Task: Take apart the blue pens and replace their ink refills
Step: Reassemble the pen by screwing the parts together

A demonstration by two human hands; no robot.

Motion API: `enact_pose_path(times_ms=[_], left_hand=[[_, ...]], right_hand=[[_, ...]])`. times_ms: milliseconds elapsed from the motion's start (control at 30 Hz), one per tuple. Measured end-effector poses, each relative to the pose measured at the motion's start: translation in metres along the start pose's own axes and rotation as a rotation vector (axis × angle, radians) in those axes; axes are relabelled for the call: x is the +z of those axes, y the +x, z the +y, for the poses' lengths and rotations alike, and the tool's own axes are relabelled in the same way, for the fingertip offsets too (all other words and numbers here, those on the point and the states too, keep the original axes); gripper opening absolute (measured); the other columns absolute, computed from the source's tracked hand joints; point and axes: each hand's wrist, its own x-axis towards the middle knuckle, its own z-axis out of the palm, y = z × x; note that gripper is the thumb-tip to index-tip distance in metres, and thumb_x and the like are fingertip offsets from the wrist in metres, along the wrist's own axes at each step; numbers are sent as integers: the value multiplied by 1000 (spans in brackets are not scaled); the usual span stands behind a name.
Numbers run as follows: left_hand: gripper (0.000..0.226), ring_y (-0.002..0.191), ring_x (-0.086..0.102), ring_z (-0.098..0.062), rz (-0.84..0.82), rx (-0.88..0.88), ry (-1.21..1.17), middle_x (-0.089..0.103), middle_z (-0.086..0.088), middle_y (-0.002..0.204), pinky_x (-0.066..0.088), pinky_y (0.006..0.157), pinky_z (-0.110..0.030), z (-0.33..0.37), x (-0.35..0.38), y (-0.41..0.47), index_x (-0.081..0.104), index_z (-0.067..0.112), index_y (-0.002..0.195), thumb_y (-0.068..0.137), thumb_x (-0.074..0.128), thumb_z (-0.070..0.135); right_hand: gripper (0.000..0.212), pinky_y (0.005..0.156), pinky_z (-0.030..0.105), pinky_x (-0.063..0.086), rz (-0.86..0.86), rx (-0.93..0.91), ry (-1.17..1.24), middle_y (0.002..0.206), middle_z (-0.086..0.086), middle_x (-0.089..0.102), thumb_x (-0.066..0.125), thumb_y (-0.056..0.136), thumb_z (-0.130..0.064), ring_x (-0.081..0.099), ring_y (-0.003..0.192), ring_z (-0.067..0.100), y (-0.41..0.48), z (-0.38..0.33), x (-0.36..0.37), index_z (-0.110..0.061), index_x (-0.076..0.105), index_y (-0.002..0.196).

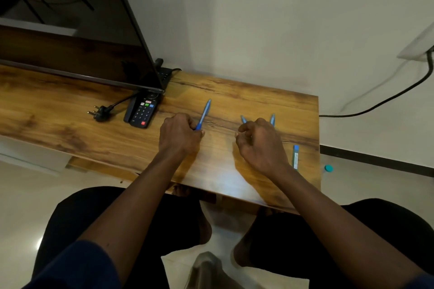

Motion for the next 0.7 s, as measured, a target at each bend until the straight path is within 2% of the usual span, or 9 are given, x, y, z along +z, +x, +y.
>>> enact_pose_path(times_ms=[100,200,267,333,433,567,700], left_hand=[[23,86,66,-14,-2,4,15,67,6,83,39,58,-25,1,-2,-2,66,23,83,82,88,30],[28,93,65,-19,-14,16,64,68,4,90,51,73,-33,5,-3,-4,63,24,89,82,87,35],[34,99,66,-23,-8,47,100,70,0,99,52,78,-36,7,-4,-6,65,22,102,84,85,42],[46,102,66,-24,34,92,166,70,-2,108,49,76,-35,13,-5,-10,64,21,119,86,80,50],[53,106,66,-27,112,169,273,66,-4,119,50,81,-38,24,-7,-15,59,24,129,89,73,56],[55,114,64,-27,59,246,165,64,-4,129,50,97,-45,37,-1,-19,57,25,136,91,71,54],[54,114,64,-21,-41,280,89,66,1,127,54,94,-42,46,15,-22,57,25,136,90,74,49]], right_hand=[[27,92,48,52,34,25,44,109,3,64,60,95,-31,59,107,23,2,1,-6,-17,73,114],[25,87,40,51,73,65,87,105,3,64,61,95,-29,60,103,22,5,3,-17,-17,73,114],[23,82,35,51,97,98,124,101,1,66,61,95,-29,62,100,21,9,7,-23,-18,74,110],[22,82,39,56,120,132,156,99,-2,68,61,95,-33,64,97,18,12,11,-27,-21,74,107],[21,81,44,59,138,166,165,97,-4,70,63,94,-33,64,93,14,16,13,-31,-21,74,107],[28,80,44,58,87,175,77,99,-3,67,67,92,-36,64,96,19,17,14,-26,-20,72,114],[36,81,43,57,41,133,-48,102,4,71,70,90,-37,66,97,26,20,13,-14,-14,69,118]])
